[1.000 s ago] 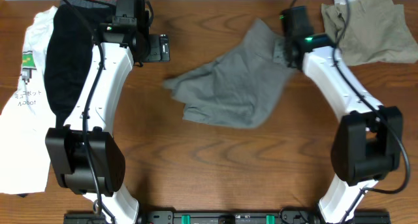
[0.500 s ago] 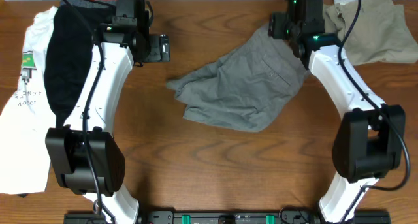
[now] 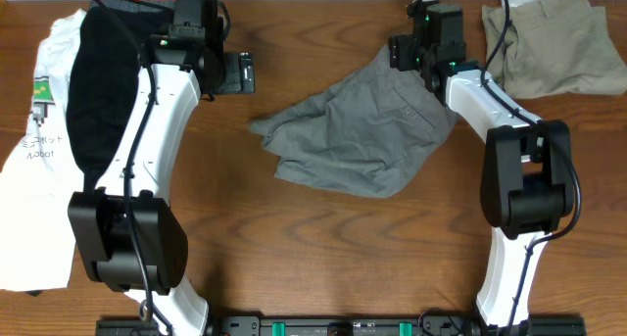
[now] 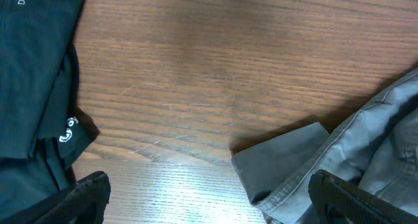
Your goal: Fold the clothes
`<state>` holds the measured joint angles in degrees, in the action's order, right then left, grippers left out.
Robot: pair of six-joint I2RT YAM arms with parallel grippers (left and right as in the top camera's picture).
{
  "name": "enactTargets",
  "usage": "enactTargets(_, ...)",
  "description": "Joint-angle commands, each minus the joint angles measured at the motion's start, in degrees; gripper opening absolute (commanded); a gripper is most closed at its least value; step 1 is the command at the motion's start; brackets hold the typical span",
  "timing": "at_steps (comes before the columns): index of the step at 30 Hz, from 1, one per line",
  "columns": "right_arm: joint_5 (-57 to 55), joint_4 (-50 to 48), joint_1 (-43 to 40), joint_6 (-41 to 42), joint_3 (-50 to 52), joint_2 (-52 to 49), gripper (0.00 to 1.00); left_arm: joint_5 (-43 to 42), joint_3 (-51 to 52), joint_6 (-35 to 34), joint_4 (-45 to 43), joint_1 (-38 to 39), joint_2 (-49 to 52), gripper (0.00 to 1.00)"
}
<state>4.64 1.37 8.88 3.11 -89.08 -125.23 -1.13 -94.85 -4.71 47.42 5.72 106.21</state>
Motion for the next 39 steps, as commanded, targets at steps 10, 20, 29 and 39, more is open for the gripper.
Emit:
enactTargets(10,7.89,-1.60,-2.51,-1.11,-0.11,-1.64,0.55,0.24,0.68,-0.61,1.38,-0.22,0.85,0.98)
enactTargets(20,13.70,-2.03,-2.99,0.04,-0.11,-5.05,0.26,0.24,0.68,-1.60,2.01,-0.24,0.85,0.98)
enactTargets(29,15.54,6.67,-5.64,2.95,-1.90,8.13,0.01,0.24,0.68,-1.62,2.08,-0.24,0.85,0.98)
enactTargets(39,17.53,35.95,-7.34,2.40,-2.73,29.33,0.01,0.26,0.68,-1.60,2.43,-0.24,0.85,0.98)
